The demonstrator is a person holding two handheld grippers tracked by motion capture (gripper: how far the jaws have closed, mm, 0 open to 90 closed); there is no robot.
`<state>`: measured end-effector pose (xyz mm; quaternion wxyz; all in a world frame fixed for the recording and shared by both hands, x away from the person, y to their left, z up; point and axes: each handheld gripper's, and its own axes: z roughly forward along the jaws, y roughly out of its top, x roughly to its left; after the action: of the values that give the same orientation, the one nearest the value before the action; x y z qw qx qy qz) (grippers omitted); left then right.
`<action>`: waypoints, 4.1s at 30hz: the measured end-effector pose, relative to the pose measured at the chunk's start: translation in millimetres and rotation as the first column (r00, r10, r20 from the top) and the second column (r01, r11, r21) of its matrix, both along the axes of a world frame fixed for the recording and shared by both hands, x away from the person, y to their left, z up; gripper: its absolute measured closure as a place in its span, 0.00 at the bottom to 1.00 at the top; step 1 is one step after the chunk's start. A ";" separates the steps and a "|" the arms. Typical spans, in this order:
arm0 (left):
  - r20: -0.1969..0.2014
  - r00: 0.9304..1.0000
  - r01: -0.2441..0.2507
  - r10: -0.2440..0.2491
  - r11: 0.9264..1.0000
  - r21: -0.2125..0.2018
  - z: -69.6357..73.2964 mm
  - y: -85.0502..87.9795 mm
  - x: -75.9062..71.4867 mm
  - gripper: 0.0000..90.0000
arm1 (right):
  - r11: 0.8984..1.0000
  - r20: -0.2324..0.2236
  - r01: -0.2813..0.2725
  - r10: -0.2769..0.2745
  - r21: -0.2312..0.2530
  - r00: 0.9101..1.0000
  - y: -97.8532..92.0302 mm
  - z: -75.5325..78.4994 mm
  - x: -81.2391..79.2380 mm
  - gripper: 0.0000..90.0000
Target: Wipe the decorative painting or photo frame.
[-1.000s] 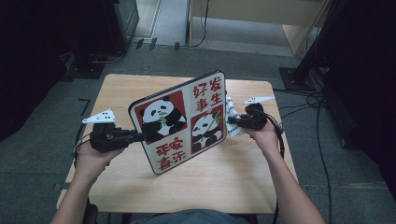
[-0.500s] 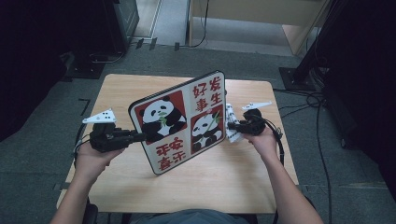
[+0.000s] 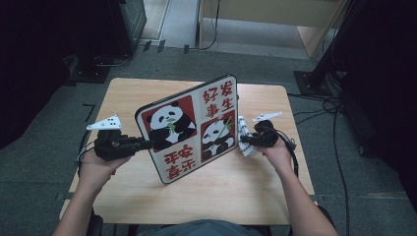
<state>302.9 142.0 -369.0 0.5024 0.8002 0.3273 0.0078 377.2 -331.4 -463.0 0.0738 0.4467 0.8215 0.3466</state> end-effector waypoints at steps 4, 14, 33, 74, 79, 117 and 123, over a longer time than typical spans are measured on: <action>-0.001 1.000 0.000 0.000 1.000 0.000 -0.1 0.2 0.0 0.86 | 0.999 0.000 0.023 -0.023 0.022 1.000 -6.2 1.3 2.1 0.87; -0.003 1.000 -0.001 0.001 1.000 -0.001 -0.5 0.6 -0.1 0.86 | 0.999 0.021 0.049 -0.049 0.007 0.999 -15.1 6.3 2.8 0.86; -0.005 1.000 -0.002 0.002 1.000 0.006 -1.7 0.9 0.2 0.86 | 0.988 0.049 0.153 -0.152 -0.006 0.987 -45.8 9.0 16.2 0.86; -0.008 1.000 -0.027 0.027 1.000 -0.002 -5.1 3.0 1.0 0.79 | 0.951 0.039 0.306 -0.308 0.042 0.951 -71.0 -1.7 36.1 0.51; -0.016 0.999 -0.030 0.030 1.000 -0.007 -7.4 3.1 2.0 0.75 | 0.955 0.044 0.296 -0.297 0.037 0.954 -68.6 0.4 34.2 0.51; -0.031 0.994 -0.107 0.107 0.994 0.026 -31.3 10.2 21.1 0.46 | 0.973 0.065 0.229 -0.226 -0.034 0.972 -52.6 7.6 20.9 0.50; -0.054 0.992 -0.117 0.118 0.993 0.024 -35.1 12.7 27.4 0.44 | 0.976 0.064 0.216 -0.214 -0.038 0.975 -49.8 7.0 17.3 0.50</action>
<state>330.3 154.8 -404.1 0.4837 0.7846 0.3874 0.0187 394.6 -381.2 -456.0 0.1451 0.5207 0.7733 0.3312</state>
